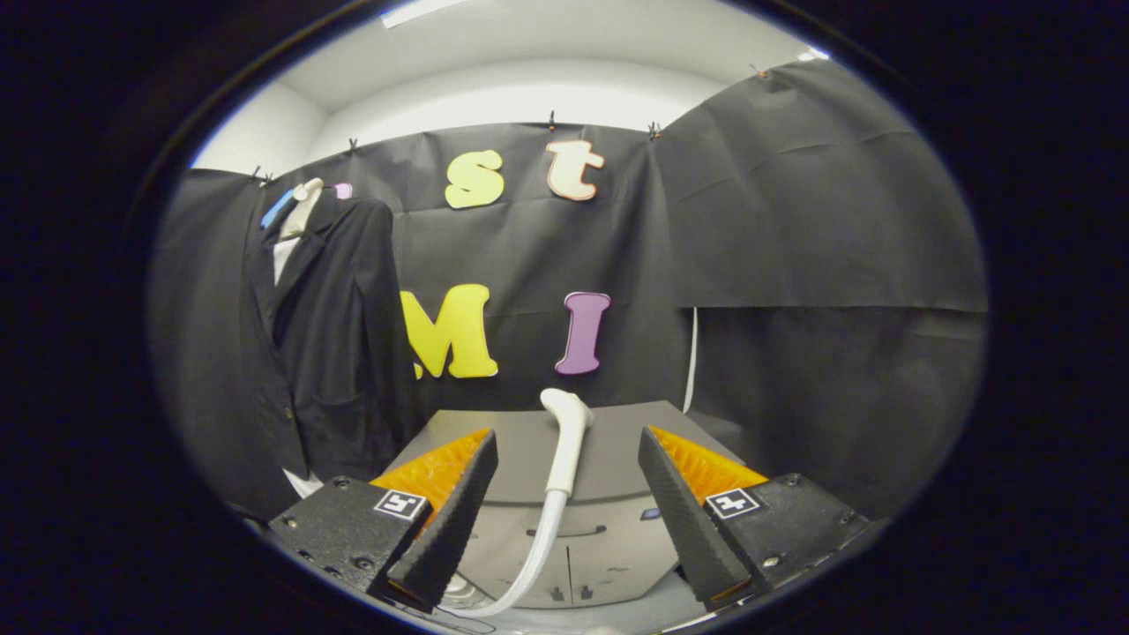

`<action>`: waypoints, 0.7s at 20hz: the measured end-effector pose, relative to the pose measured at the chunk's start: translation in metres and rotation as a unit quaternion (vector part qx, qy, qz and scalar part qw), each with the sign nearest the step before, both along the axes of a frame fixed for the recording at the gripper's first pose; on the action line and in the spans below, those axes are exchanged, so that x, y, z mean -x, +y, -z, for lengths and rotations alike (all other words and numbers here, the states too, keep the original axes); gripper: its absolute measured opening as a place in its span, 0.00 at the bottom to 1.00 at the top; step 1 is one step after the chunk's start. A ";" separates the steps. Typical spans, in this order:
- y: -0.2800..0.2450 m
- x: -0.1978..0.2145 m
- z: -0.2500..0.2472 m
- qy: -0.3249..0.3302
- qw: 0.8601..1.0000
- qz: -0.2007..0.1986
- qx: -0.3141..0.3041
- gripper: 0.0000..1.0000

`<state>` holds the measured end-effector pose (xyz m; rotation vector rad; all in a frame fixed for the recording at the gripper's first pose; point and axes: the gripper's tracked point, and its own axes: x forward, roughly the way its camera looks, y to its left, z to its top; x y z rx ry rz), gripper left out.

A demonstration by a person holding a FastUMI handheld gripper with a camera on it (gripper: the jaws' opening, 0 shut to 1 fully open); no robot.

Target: Iron the clothes twice with a garment steamer, once on the left side and once on the right side.

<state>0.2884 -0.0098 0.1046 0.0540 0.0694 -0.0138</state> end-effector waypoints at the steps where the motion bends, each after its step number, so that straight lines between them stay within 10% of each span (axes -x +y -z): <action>1: 0.001 -0.024 0.000 0.009 1.000 -0.003 0.002 1.00; 14: -0.017 -0.208 0.133 0.211 0.977 -0.023 0.007 0.99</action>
